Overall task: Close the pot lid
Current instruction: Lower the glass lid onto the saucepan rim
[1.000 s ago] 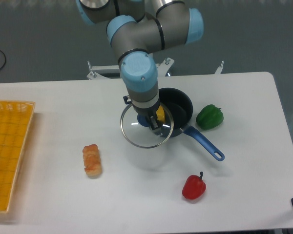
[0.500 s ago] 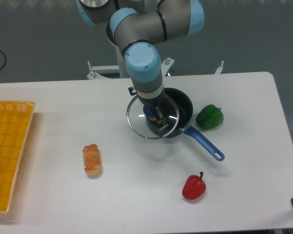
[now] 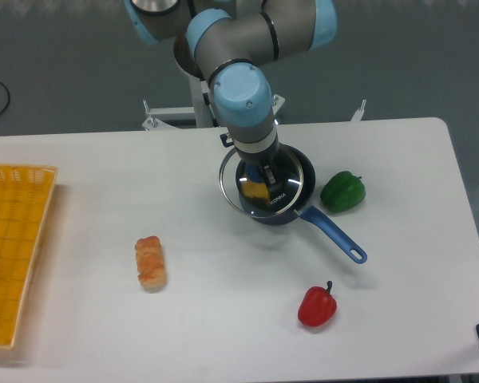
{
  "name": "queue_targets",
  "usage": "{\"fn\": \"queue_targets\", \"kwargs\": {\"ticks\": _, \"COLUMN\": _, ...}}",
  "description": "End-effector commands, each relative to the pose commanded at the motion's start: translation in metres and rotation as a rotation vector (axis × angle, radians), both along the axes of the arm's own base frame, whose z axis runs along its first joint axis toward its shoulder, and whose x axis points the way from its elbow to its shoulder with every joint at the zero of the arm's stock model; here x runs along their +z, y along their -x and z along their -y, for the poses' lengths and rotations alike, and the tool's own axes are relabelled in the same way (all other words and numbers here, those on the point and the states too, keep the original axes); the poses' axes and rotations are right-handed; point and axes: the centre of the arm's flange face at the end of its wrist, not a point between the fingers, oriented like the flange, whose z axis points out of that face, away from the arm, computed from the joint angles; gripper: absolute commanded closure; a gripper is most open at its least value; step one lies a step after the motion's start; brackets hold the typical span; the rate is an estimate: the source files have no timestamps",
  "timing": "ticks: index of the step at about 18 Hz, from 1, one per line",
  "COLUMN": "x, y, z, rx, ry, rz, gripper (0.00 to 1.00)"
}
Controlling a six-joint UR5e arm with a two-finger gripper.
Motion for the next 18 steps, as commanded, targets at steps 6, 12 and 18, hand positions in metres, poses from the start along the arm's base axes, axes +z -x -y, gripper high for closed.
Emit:
{"fn": "queue_targets", "kwargs": {"ticks": 6, "x": -0.002, "y": 0.006, "z": 0.015, "rx": -0.053, "ry": -0.002, "rz": 0.009, "gripper": 0.51}}
{"fn": "queue_targets", "kwargs": {"ticks": 12, "x": -0.006, "y": 0.011, "z": 0.021, "rx": -0.079, "ry": 0.004, "rz": 0.018, "gripper": 0.51}}
{"fn": "queue_targets", "kwargs": {"ticks": 18, "x": -0.006, "y": 0.013, "z": 0.023, "rx": -0.107, "ry": 0.007, "rz": 0.024, "gripper": 0.51}}
